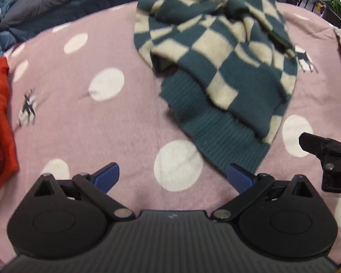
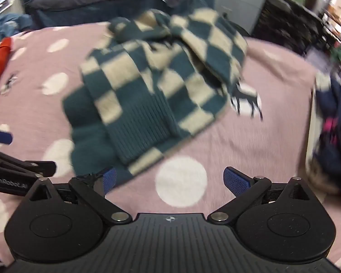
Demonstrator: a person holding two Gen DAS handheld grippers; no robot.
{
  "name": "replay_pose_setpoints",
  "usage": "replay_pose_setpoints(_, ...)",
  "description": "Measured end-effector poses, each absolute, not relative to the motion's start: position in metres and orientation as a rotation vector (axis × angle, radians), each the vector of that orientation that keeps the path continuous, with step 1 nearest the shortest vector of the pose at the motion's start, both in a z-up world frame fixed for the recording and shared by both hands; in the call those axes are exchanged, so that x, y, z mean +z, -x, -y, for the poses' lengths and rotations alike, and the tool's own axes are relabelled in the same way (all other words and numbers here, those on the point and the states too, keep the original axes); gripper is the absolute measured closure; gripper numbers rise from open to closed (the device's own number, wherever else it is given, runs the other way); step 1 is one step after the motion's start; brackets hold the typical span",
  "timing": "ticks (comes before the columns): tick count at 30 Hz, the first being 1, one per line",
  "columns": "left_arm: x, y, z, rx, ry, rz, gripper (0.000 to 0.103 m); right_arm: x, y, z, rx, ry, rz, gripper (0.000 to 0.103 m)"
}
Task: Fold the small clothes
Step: 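Move both grippers over the crumpled checkered sweater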
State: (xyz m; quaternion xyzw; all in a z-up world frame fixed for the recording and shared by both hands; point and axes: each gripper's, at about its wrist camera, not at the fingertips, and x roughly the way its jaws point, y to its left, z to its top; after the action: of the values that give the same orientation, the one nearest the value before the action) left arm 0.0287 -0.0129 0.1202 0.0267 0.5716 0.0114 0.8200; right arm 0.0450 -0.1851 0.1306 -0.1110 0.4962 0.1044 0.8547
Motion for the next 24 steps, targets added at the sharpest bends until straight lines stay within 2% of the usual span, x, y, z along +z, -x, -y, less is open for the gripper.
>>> replay_pose_setpoints(8,0.188,-0.054,0.009,0.046,-0.046,-1.174,0.000,0.197,-0.066,0.186,0.248,0.219,-0.991,0.000)
replay_pose_setpoints(24,0.189,-0.055,0.028,0.029,-0.118,-1.238,0.000,0.211,-0.070,0.189,0.206,0.228,-1.043,0.000)
